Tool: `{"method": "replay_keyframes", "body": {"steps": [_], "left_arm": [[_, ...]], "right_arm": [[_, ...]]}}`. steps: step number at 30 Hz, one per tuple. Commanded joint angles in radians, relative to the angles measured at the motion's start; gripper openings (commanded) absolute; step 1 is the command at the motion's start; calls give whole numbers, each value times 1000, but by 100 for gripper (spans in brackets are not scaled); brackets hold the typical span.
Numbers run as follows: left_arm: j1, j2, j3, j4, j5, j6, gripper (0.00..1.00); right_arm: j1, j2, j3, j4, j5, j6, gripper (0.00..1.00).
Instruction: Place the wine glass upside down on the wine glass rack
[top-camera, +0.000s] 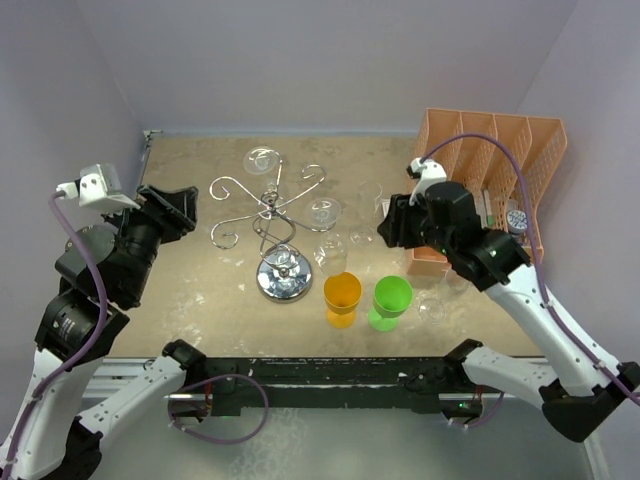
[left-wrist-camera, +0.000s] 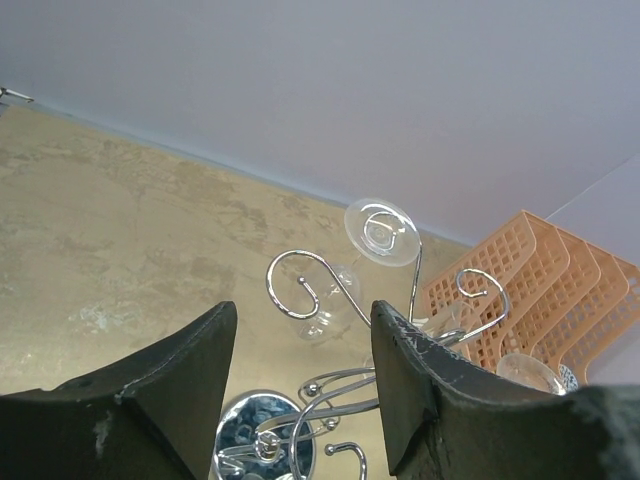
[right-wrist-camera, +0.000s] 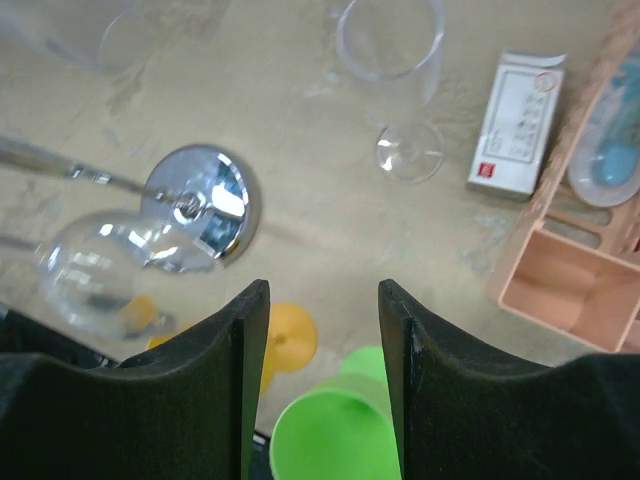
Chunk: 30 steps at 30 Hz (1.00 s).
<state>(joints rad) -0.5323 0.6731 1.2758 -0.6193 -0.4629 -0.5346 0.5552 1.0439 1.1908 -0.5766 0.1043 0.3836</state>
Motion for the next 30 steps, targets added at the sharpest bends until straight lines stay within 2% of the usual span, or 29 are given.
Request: {"method": "replay_keyframes", "body": {"steps": [1, 5, 10, 17, 23, 30], "left_arm": [[5, -4, 11, 30, 24, 12, 54], [5, -4, 25, 38, -8, 23, 54], [5, -6, 32, 60, -48, 34, 55], [5, 30, 82, -7, -155, 12, 55], [5, 29, 87, -2, -166, 2, 56], [4, 44, 75, -40, -228, -30, 56]], "right_arm": [[89, -63, -15, -145, 14, 88, 49], [125, -100, -67, -127, -89, 94, 49], [168, -108, -155, -16, -159, 78, 39], [224, 1, -168, 60, -79, 40, 46], [233, 49, -204, 106, -178, -26, 46], [234, 62, -239, 125, -211, -59, 46]]}}
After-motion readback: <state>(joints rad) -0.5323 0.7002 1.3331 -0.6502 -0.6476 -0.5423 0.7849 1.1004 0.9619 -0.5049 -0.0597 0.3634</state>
